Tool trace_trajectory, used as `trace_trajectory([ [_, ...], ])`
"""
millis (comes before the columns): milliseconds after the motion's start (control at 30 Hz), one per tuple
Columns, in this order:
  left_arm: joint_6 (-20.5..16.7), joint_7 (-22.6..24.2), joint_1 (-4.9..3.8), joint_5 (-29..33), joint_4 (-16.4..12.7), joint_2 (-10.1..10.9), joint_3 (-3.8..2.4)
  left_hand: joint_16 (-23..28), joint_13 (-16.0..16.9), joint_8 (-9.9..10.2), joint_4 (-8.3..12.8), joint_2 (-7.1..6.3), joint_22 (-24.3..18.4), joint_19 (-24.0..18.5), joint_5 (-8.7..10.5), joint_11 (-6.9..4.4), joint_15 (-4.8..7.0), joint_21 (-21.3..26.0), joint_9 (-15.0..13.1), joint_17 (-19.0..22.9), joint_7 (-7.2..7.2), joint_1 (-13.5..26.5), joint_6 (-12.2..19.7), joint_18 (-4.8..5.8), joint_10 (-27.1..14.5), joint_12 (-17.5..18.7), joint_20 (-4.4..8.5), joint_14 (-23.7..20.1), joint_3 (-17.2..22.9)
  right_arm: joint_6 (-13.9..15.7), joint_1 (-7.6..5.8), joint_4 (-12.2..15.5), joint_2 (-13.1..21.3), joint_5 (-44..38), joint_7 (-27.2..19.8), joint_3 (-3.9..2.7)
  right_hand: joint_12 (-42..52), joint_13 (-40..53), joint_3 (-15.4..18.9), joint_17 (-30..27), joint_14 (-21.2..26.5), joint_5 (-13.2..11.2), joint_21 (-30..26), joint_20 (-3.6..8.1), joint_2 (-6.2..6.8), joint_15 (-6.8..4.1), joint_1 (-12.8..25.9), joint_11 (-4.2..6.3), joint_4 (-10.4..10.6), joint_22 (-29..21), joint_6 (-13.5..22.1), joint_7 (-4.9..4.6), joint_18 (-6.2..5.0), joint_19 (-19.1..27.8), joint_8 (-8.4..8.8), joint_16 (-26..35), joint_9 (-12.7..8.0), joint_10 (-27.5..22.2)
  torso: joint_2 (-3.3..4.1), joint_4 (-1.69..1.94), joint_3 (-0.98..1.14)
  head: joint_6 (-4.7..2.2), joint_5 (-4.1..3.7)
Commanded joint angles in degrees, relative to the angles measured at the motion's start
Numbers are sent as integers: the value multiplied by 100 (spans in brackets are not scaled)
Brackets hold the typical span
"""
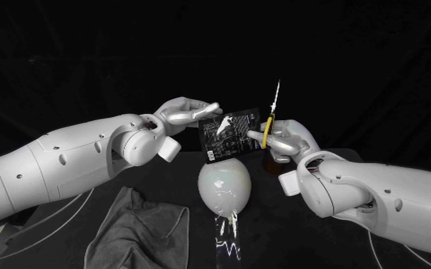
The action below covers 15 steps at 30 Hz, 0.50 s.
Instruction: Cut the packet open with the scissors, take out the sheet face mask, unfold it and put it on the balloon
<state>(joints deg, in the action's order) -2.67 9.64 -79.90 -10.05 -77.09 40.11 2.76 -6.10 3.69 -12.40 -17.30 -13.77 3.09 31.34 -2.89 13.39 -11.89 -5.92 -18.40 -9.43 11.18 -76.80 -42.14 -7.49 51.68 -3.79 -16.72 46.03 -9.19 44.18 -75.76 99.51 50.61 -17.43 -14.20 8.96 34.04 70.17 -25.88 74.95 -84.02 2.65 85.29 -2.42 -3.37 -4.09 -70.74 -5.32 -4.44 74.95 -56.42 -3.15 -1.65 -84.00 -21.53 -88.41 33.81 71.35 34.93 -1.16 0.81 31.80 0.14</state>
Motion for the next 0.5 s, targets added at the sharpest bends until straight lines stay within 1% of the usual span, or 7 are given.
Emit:
trace_trajectory([
  [33, -187, 519, 103, 759, 47, 25, 13, 41, -6, 50, 0, -55, -10, -115, -20, 0, 0, 37, 14, 10, 482, -58, 67, 117, -78, 17, -5, -55, -43, 116, -2, 12, 22, 3, -103, -27, 3697, 18, -492, 1162, -518, 15, -35, 53, -82, -52, 110, 664, 76, 1232, 37, -8, 21, -222, -52, -3, 1214, 1518, -6, 1, 4, -11, -11],
  [100, -124, 668, 213, 936, 95, 35, 19, 155, -9, 142, 5, 57, -64, -720, -11, -34, -29, 208, 47, 82, 311, -395, 286, 212, -248, 23, -8, -416, 61, 138, -2, 10, 36, 3, -118, -44, 3711, 34, -504, 1162, -518, 15, -34, 54, -77, -52, 112, 664, 69, 1233, 43, -8, 21, -223, -54, -2, 1230, 1521, -11, 2, 1, -13, -13],
  [133, -94, 734, 268, 999, 122, 32, 20, 207, -11, 155, 9, 123, -86, -987, -2, -128, -37, 276, 51, 122, 274, -489, 337, 254, -341, 27, -10, -611, 114, 149, -2, 9, 41, 1, -121, -50, 3711, 34, -504, 1162, -518, 15, -34, 54, -77, -52, 112, 664, 69, 1233, 43, -8, 21, -223, -54, -2, 1230, 1521, -16, 6, 2, -13, -17],
  [167, -54, 803, 326, 1066, 153, 23, 22, 307, -14, 218, 17, 148, -133, -1529, -2, -293, -170, 395, 112, 234, 145, -668, 552, 348, -561, 30, -14, -1155, 140, 158, -2, 6, 43, 0, -124, -56, 3714, 38, -512, 1164, -518, 15, -35, 54, -72, -52, 112, 665, 63, 1233, 48, -8, 21, -223, -55, -3, 1241, 1522, -16, 8, 0, -17, -20],
  [300, 144, 1128, 625, 1334, 279, -41, 19, 326, -10, 286, 19, 162, -139, -1674, 0, -371, -241, 422, 181, 297, 77, -821, 795, 391, -750, 25, -17, -1457, 141, 196, -3, -14, 51, -3, -139, -83, 3714, 38, -512, 1164, -518, 15, -35, 54, -72, -52, 112, 665, 63, 1233, 48, -8, 21, -223, -55, -3, 1241, 1522, -18, 7, -17, -33, -40],
  [400, 256, 1253, 754, 1430, 341, -86, 16, 327, -12, 318, 23, 228, -142, -1748, 4, -468, -267, 427, 215, 321, -14, -917, 935, 398, -945, 25, -20, -1582, 179, 218, -5, -29, 53, -1, -147, -102, 3727, 52, -521, 1171, -520, 15, -38, 54, -67, -52, 112, 664, 57, 1231, 53, -9, 20, -221, -56, -6, 1252, 1525, -23, 12, -27, -44, -51],
  [500, 411, 1360, 893, 1505, 410, -148, 12, 343, -11, 325, 29, 292, -152, -1864, 7, -458, -291, 439, 227, 360, -4, -973, 1007, 408, -1050, 17, -24, -1774, 221, 237, -9, -56, 32, 1, -157, -129, 3727, 52, -521, 1171, -520, 15, -38, 54, -67, -52, 112, 664, 57, 1231, 53, -9, 20, -221, -56, -6, 1252, 1525, -23, 12, -24, -59, -52],
])
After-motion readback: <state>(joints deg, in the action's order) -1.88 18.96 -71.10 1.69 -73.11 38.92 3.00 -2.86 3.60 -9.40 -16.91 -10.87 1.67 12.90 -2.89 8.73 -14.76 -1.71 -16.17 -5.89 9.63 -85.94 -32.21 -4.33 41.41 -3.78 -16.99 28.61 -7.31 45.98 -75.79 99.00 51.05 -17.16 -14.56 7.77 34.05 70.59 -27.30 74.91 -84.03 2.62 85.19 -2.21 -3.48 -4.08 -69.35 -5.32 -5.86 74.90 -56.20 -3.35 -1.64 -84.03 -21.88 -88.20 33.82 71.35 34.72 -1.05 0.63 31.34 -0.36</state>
